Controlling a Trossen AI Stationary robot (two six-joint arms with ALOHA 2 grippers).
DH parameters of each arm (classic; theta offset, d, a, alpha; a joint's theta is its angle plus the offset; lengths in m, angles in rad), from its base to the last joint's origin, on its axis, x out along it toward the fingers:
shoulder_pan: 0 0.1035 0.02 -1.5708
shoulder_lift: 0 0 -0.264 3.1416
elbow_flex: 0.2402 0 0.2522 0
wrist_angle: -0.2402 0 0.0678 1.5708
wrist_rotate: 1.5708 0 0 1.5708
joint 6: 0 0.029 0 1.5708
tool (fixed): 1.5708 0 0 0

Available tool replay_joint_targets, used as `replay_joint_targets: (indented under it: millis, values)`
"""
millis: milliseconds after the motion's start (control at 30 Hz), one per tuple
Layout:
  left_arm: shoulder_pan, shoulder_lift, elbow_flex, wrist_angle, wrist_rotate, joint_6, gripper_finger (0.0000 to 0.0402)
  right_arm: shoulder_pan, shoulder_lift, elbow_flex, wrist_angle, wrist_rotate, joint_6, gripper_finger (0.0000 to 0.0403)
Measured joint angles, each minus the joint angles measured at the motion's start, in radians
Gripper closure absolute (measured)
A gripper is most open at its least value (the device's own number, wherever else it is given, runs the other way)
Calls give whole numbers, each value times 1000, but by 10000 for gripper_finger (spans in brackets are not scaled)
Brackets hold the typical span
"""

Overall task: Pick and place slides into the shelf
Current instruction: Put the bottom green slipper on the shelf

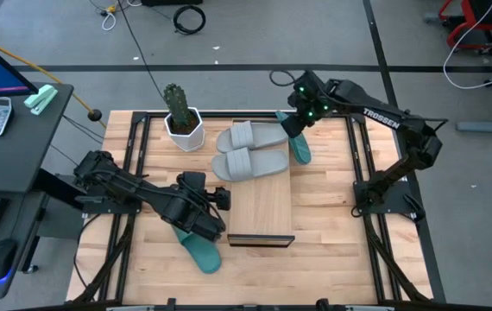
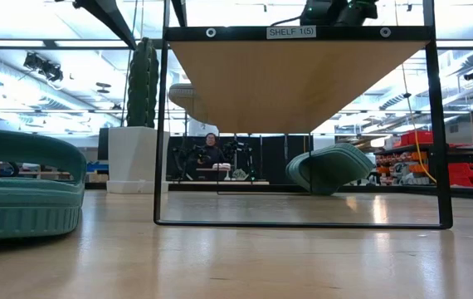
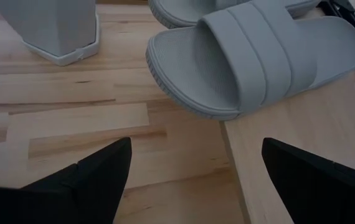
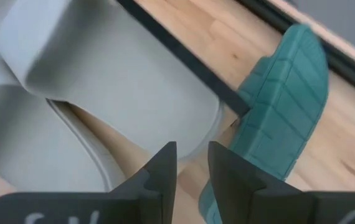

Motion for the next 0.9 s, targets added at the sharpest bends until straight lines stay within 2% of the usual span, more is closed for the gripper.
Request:
replay_joint_targets:
  millis: [367, 900]
  values:
    - [0, 0, 0, 0, 0, 0, 36, 14, 1, -87, 67, 24, 46, 305]
    - [0, 0, 0, 0, -3, 0, 36, 14, 1, -87, 117, 43, 75, 307]
